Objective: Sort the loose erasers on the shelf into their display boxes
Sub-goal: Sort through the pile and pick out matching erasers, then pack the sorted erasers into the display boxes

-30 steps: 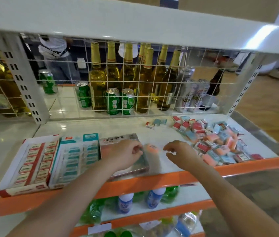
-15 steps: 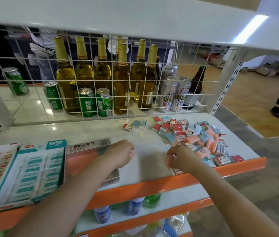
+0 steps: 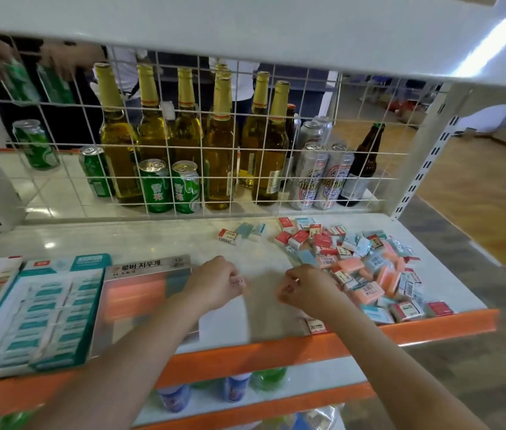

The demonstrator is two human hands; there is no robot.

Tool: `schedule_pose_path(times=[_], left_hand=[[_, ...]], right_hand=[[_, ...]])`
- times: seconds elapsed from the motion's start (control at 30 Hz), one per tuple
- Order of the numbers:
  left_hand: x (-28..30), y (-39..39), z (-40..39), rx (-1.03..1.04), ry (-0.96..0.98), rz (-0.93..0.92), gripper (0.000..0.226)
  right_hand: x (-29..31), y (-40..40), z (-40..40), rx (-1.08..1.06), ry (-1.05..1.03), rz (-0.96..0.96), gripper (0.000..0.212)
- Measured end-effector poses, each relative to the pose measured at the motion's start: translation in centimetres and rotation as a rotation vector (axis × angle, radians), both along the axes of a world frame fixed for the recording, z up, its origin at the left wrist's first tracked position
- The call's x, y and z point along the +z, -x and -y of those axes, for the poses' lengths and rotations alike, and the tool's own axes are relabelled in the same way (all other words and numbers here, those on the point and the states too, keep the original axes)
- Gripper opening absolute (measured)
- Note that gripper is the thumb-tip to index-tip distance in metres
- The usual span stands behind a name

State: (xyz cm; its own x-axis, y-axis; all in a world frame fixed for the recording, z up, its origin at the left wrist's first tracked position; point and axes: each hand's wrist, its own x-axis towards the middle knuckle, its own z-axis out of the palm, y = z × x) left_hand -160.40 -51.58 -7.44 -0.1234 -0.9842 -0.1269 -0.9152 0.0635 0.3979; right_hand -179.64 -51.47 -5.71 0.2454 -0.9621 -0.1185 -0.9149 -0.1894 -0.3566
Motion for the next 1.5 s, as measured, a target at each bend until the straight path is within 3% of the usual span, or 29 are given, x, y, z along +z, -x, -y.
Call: schedule_pose_path(times=[0.17, 0.33, 0.6, 0.73, 1.03, 1.5], left_hand=[[0.2, 0.1, 0.2, 0.036, -0.014, -0.068, 0.024], [0.1, 0.3, 0.0, 0.056, 0.046, -0.084, 0.014], [-0.4, 0.3, -0.5, -0.037, 0.162, -0.092, 0.007], [-0.5, 0.0, -0.7, -0.071, 0.125, -0.101, 0.010], [-0.2, -1.4, -0.4, -0.120, 0.027, -0.005, 0.038], [0.4, -1.4, -0.4, -0.131, 0.029, -0.059, 0.019]], right_hand=[[-0.1, 0.6, 0.8, 0.011, -0.105, 0.085, 0.013], [0.0, 1.1, 0.8, -0.070, -0.145, 0.164, 0.040], [-0.2, 1.3, 0.8, -0.167, 0.000, 0.369, 0.024], [-0.6, 1.1, -0.1, -0.048, -0.004, 0.257, 0.006], [-0.5, 1.1, 0.0, -0.013, 0.051, 0.122, 0.026], [-1.2, -1.3, 0.8, 0.056, -0.003, 0.168, 0.038]])
